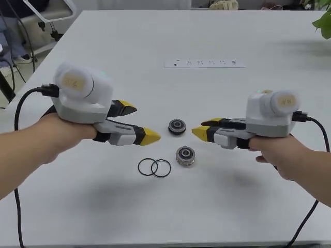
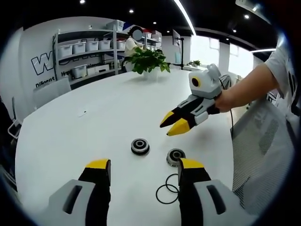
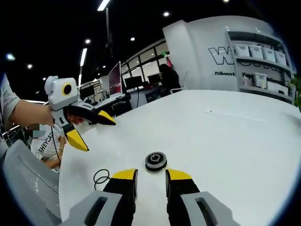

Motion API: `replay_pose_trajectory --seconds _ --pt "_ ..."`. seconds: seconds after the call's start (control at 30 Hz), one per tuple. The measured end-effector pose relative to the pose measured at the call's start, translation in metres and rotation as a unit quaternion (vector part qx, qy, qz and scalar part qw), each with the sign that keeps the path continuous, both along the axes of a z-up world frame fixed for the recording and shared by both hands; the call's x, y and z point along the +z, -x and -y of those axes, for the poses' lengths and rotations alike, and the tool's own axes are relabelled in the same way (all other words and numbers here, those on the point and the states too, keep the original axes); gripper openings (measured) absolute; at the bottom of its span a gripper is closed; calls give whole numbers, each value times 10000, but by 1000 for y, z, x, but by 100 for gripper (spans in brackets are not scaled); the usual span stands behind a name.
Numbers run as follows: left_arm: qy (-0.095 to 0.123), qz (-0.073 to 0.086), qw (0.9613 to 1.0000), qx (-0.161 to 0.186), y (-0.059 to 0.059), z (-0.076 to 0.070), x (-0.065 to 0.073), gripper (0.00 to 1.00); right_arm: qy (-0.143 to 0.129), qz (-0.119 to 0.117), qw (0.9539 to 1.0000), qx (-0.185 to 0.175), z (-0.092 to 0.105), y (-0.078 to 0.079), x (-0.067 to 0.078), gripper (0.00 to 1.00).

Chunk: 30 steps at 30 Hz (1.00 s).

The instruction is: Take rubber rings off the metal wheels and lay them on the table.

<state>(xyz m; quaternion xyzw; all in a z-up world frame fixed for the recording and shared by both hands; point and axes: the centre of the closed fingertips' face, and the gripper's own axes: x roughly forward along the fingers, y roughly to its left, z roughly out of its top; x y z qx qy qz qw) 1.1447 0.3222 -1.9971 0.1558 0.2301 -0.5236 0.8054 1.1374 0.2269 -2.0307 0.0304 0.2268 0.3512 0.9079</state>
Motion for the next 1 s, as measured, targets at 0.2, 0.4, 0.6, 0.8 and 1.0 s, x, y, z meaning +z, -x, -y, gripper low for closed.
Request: replay_pose_trajectory --seconds 0.2,0.4,0.6,0.8,1.0 --pt "0 -68 10000 57 -10 5 -4 52 77 -18 10000 9 2 -5 -5 22" --pt "-52 -64 10000 43 -17 11 -7 50 156 -59 9998 98 -2 -7 -11 24" --pt "-97 -118 9999 17 -20 16 -13 46 183 -57 9997 123 -3 -10 -14 25" --pt "-167 -118 9998 -21 -24 21 -19 44 209 -58 9997 127 -1 -13 -16 25" --pt "-172 -169 9997 -32 -27 28 -24 40 248 -64 9996 144 0 -15 -19 26"
